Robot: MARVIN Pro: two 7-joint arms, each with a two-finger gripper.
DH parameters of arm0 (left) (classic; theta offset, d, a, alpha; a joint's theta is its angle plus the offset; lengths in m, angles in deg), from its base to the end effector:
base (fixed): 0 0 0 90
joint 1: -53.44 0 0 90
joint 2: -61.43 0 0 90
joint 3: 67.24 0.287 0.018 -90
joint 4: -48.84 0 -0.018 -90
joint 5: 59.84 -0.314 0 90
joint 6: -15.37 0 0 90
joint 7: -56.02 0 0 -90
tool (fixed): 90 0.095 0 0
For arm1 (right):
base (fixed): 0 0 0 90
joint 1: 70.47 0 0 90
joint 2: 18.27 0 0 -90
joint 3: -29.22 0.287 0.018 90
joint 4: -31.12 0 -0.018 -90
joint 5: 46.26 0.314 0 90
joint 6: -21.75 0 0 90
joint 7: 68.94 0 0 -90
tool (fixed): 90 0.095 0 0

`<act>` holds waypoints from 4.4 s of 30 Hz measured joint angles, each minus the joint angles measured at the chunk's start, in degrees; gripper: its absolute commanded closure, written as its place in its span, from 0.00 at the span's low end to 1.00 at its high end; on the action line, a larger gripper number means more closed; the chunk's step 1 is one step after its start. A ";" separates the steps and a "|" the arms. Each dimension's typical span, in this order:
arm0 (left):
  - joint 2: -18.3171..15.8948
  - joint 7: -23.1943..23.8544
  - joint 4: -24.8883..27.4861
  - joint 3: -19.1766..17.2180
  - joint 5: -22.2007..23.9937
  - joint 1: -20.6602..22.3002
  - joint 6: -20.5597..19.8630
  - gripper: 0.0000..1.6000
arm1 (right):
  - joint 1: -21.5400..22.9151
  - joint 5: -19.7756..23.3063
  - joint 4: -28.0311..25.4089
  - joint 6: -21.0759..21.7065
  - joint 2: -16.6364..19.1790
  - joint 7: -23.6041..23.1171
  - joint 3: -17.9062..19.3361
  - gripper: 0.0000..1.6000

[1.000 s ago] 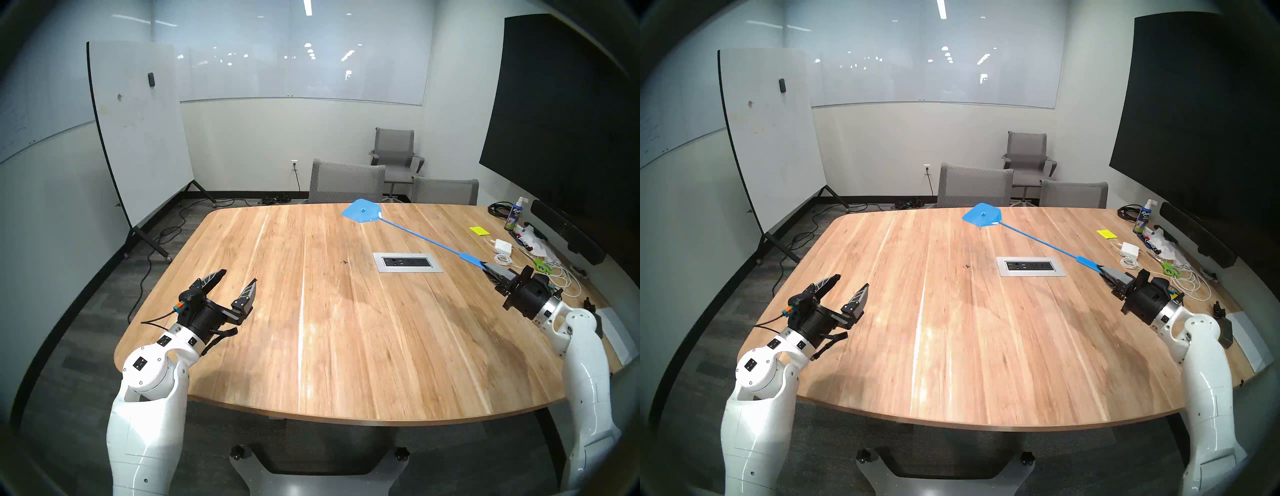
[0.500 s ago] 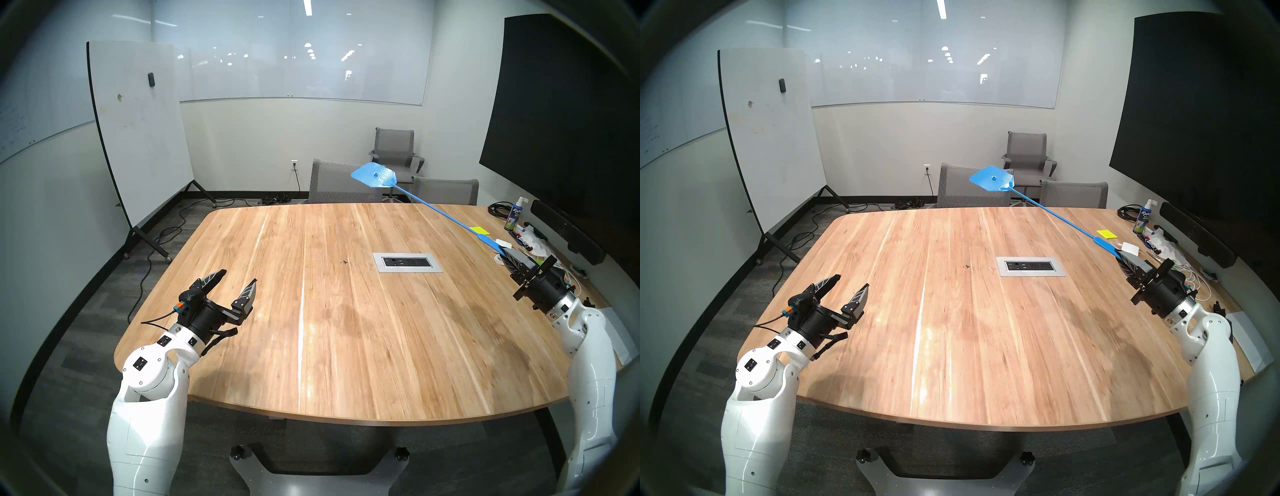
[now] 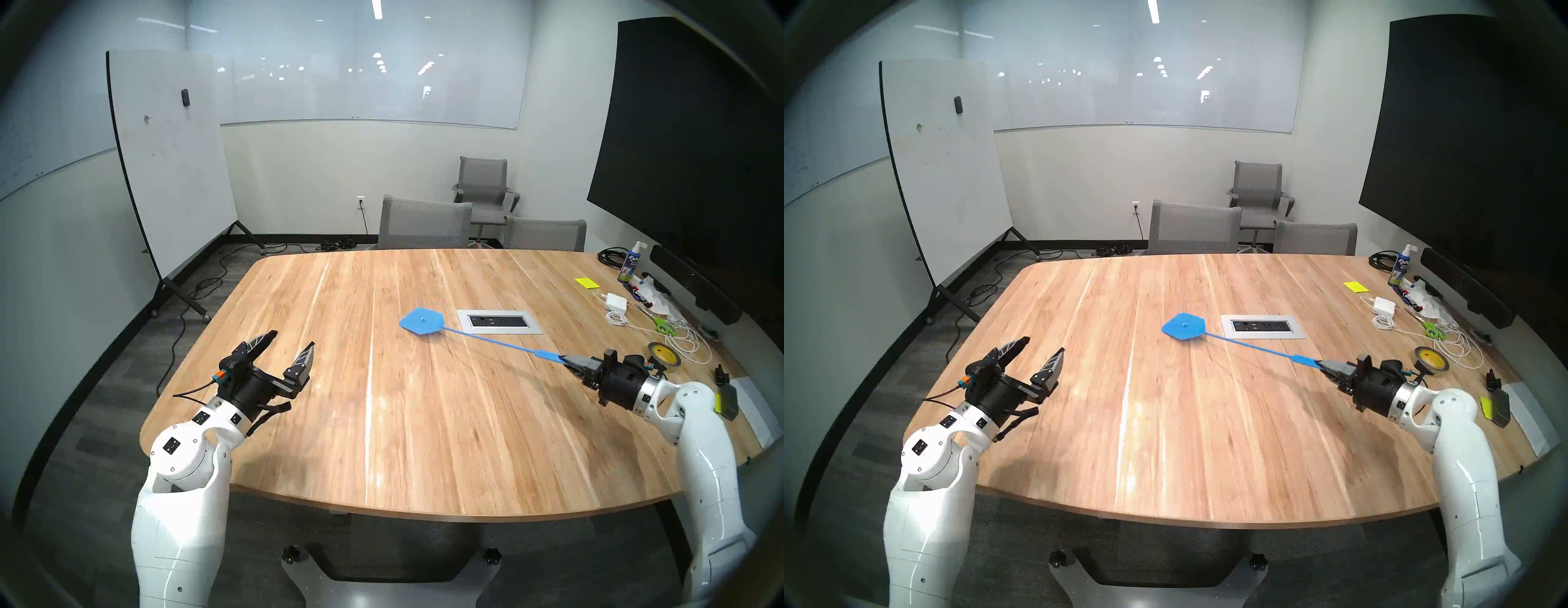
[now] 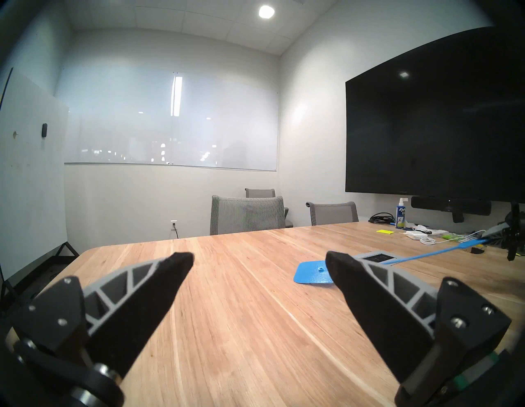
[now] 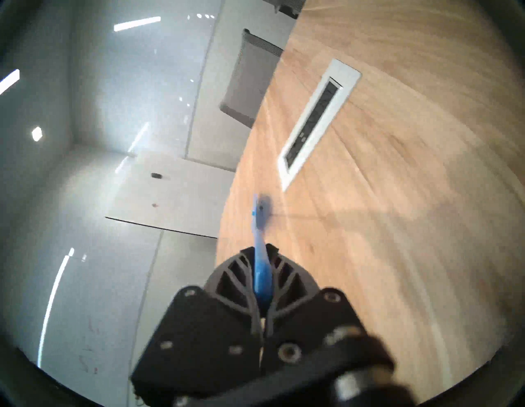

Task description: Swat a bug on table

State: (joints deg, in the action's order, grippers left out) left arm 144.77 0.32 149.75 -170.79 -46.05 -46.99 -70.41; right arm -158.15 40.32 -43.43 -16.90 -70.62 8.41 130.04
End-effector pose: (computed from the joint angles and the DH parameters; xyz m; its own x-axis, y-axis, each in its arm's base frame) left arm 0.3598 0.0696 -0.2754 -0.1270 0.0614 0.9900 -0.3797 -0.9251 0.0086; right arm 0.3953 -0.2355 -0.2921 0.6184 -0.7034 0.3505 -0.0719 -0.4948 -0.8660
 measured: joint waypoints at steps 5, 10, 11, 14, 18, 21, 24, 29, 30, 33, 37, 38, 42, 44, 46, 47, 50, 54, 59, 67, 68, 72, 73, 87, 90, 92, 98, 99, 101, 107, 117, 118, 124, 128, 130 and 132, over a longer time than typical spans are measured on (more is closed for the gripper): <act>0.09 0.11 0.00 -0.07 -0.05 0.03 0.00 0.00 | 0.62 -6.41 1.35 -1.57 1.75 -3.85 -3.81 1.00; 0.17 0.21 0.00 -0.14 -0.10 0.06 0.00 0.00 | 1.35 -10.54 1.41 -3.98 3.52 -8.98 -5.83 1.00; 0.19 0.23 0.00 -0.16 -0.11 0.06 0.00 0.00 | 1.43 -11.26 1.38 -4.70 3.86 -10.17 -6.14 1.00; 0.25 0.28 0.00 -0.19 -0.15 0.07 -0.01 0.00 | 1.53 -12.29 1.36 -6.96 4.48 -13.40 -6.44 1.00; 0.33 0.33 0.02 -0.24 -0.20 0.08 -0.03 0.00 | 1.56 -12.30 1.47 -9.13 4.63 -17.34 -5.54 1.00; 0.38 0.36 0.02 -0.27 -0.24 0.09 -0.03 0.00 | 1.56 -11.44 1.52 -9.85 4.60 -19.83 -4.25 1.00; 0.44 0.41 0.03 -0.32 -0.29 0.10 -0.04 0.00 | 1.55 -9.68 1.58 -10.02 4.42 -21.98 -2.29 1.00; 0.52 0.47 0.03 -0.39 -0.35 0.11 -0.06 0.00 | 1.43 -6.12 1.82 -9.55 3.84 -23.69 1.37 1.00; 0.53 0.48 0.04 -0.39 -0.36 0.11 -0.07 0.00 | 1.39 -5.53 1.84 -9.34 3.72 -23.75 1.93 1.00; 0.59 0.50 0.06 -0.43 -0.42 0.12 -0.10 0.00 | 0.99 -3.31 1.84 -8.29 3.11 -23.44 4.33 1.00; 0.66 0.53 0.08 -0.47 -0.50 0.12 -0.14 0.00 | 0.10 -1.18 1.69 -7.34 2.06 -20.02 6.77 1.00; 0.68 0.54 0.09 -0.48 -0.51 0.12 -0.15 0.00 | -0.09 -0.81 1.70 -7.18 1.74 -18.86 7.19 1.00; 0.75 0.57 0.09 -0.53 -0.57 0.12 -0.20 0.00 | -0.50 0.61 2.00 -6.85 0.30 -13.96 8.55 1.00; 0.80 0.60 0.10 -0.56 -0.60 0.12 -0.22 0.00 | -0.42 1.55 2.57 -6.75 -0.73 -11.19 9.21 1.00; 0.83 0.61 0.10 -0.58 -0.62 0.13 -0.24 0.00 | -0.33 2.03 3.00 -6.75 -1.28 -9.93 9.57 1.00; 0.85 0.63 0.10 -0.58 -0.63 0.13 -0.25 0.00 | -0.26 2.39 3.29 -6.77 -1.68 -9.13 9.87 1.00; 0.89 0.68 0.11 -0.61 -0.67 0.13 -0.27 0.00 | -0.03 3.46 3.95 -6.96 -2.69 -7.17 10.76 1.00; 0.96 0.74 0.11 -0.65 -0.74 0.14 -0.29 0.00 | 0.27 4.78 4.47 -7.11 -3.74 -5.43 11.95 1.00; 1.04 0.82 0.11 -0.70 -0.82 0.16 -0.31 0.00 | 0.41 6.37 4.55 -7.08 -4.70 -4.04 13.56 1.00; 1.17 0.93 0.11 -0.81 -0.93 0.18 -0.35 0.00 | 0.27 8.98 4.44 -6.13 -6.19 -2.06 16.31 1.00; 1.18 0.94 0.11 -0.81 -0.94 0.18 -0.36 0.00 | 0.27 9.09 4.44 -6.07 -6.27 -1.97 16.43 1.00; 1.25 0.99 0.11 -0.86 -0.99 0.19 -0.38 0.00 | 0.26 9.93 4.44 -5.54 -7.00 -1.28 17.31 1.00; 1.27 1.00 0.11 -0.88 -1.00 0.19 -0.38 0.00 | 0.26 10.14 4.40 -5.47 -7.22 -1.18 17.51 1.00; 1.49 1.21 0.13 -1.04 -1.22 0.24 -0.44 0.00 | 0.31 12.31 4.02 -5.18 -10.25 -0.45 19.86 1.00; 1.56 1.25 0.13 -1.07 -1.26 0.25 -0.45 0.00 | 0.52 12.39 4.16 -5.79 -10.83 0.29 20.02 1.00; 1.58 1.26 0.13 -1.08 -1.28 0.26 -0.46 0.00 | 0.64 12.43 4.25 -6.02 -11.06 0.64 20.06 1.00; 1.68 1.36 0.13 -1.15 -1.36 0.28 -0.48 0.00 | 1.15 12.74 4.47 -6.69 -11.93 1.84 20.39 1.00; 1.69 1.38 0.13 -1.17 -1.37 0.28 -0.48 0.00 | 1.22 12.80 4.50 -6.74 -12.04 1.98 20.46 1.00; 1.73 1.41 0.13 -1.20 -1.40 0.29 -0.49 0.00 | 1.34 12.94 4.55 -6.82 -12.25 2.17 20.62 1.00; 1.82 1.50 0.13 -1.27 -1.46 0.31 -0.50 0.00 | 1.48 13.28 4.68 -6.92 -12.62 2.25 21.08 1.00; 1.98 1.66 0.13 -1.38 -1.59 0.35 -0.53 0.00 | 1.55 13.27 4.78 -7.58 -12.86 2.25 21.45 0.00; 2.00 1.67 0.13 -1.39 -1.60 0.35 -0.54 0.00 | 1.55 13.25 4.76 -7.68 -12.90 2.25 21.45 0.00; 2.10 1.75 0.13 -1.48 -1.69 0.38 -0.55 0.00 | 1.41 12.27 4.25 -8.23 -12.93 2.19 21.04 0.00; 2.16 1.82 0.13 -1.52 -1.74 0.40 -0.57 0.00 | 1.05 10.90 3.17 -8.66 -12.94 2.19 20.49 0.00; 2.20 1.85 0.13 -1.54 -1.77 0.41 -0.57 0.00 | 0.70 10.37 2.35 -8.85 -12.97 2.23 20.42 0.00; 2.23 1.88 0.13 -1.56 -1.79 0.43 -0.58 0.00 | 0.15 9.96 1.23 -8.98 -13.03 2.29 20.42 0.00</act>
State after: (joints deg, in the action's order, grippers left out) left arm 147.00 2.21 149.88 -172.36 -47.83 -46.56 -70.98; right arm -158.01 50.28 -42.20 -25.88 -83.65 10.70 150.47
